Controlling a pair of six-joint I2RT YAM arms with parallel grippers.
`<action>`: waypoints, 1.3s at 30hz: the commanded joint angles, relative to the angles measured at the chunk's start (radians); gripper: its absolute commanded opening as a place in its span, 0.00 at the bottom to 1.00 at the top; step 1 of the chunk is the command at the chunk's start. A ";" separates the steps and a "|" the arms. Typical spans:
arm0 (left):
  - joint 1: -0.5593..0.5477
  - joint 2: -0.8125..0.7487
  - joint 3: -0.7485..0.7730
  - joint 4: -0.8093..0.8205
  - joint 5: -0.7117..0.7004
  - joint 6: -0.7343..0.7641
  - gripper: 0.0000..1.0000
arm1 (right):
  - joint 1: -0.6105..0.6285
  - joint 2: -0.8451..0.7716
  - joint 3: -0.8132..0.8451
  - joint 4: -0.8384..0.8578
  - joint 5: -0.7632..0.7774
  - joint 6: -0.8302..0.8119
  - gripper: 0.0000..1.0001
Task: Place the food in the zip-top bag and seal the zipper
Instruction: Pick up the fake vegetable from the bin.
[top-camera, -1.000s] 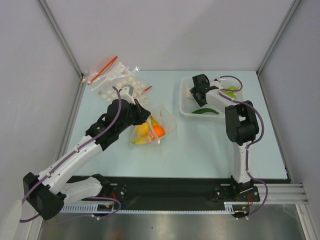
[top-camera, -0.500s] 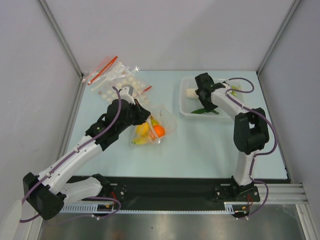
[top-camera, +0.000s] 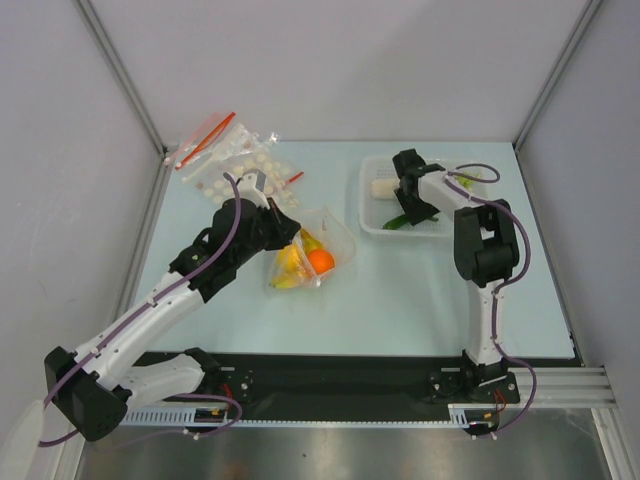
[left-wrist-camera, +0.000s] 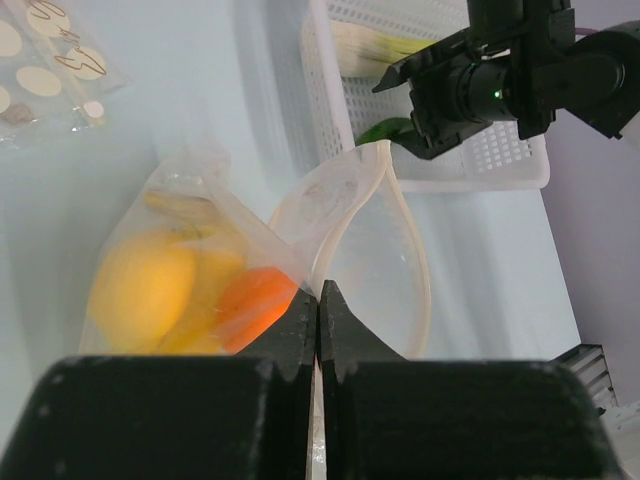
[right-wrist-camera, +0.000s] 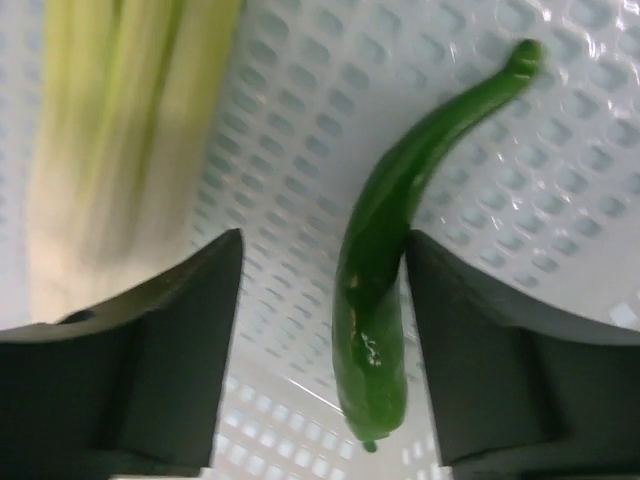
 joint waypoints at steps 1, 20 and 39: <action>0.003 -0.033 0.014 0.048 -0.015 -0.014 0.00 | -0.040 0.034 0.059 -0.039 0.023 0.010 0.66; 0.003 -0.004 0.016 0.066 0.039 -0.014 0.00 | 0.017 -0.650 -0.318 0.417 0.186 -0.361 0.00; -0.044 0.069 0.071 0.081 0.188 0.034 0.00 | 0.100 -1.178 -0.868 1.058 -0.896 -0.813 0.00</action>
